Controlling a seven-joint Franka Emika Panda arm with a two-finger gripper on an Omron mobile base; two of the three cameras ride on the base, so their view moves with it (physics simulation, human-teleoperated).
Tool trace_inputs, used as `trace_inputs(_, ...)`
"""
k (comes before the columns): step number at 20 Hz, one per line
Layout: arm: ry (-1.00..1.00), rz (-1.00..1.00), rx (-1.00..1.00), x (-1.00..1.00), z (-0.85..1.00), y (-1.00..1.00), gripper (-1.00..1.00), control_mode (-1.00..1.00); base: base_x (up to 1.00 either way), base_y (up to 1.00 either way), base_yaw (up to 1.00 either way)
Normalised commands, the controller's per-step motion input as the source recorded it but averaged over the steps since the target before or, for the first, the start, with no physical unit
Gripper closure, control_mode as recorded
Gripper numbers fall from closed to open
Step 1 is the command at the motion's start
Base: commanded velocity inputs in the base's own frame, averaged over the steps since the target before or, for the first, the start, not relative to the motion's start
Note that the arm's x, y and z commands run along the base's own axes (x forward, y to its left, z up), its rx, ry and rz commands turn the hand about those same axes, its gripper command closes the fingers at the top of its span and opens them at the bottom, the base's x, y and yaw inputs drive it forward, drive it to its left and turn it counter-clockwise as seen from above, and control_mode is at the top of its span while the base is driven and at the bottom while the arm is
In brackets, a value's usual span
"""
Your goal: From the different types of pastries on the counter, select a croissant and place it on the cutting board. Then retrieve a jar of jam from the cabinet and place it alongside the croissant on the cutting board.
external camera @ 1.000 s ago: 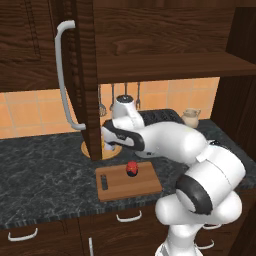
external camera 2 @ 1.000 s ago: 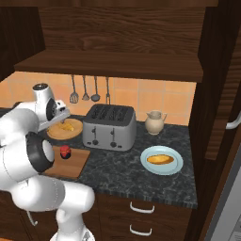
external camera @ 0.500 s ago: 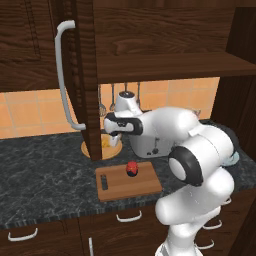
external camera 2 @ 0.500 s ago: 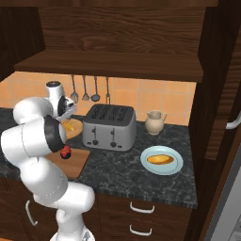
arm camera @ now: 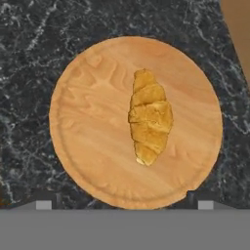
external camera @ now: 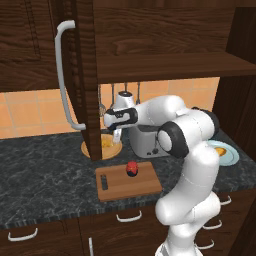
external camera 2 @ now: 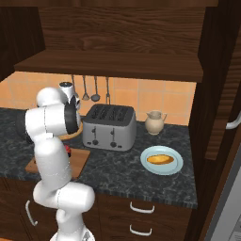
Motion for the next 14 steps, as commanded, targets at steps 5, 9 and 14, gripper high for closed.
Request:
trace_inputs(5,0.10,0.22,-0.04,0.00,-0.08,0.32,-1.00,-1.00,0.00,0.00,0.00)
trace_inputs(9,0.14,0.06,-0.08,0.22,0.00,0.27,-1.00,-1.00,0.00,0.00,0.00)
trace_inputs(14,0.01,0.04,-0.15,0.12,-0.03,0.03,-1.00,-1.00,0.00,0.00,0.00)
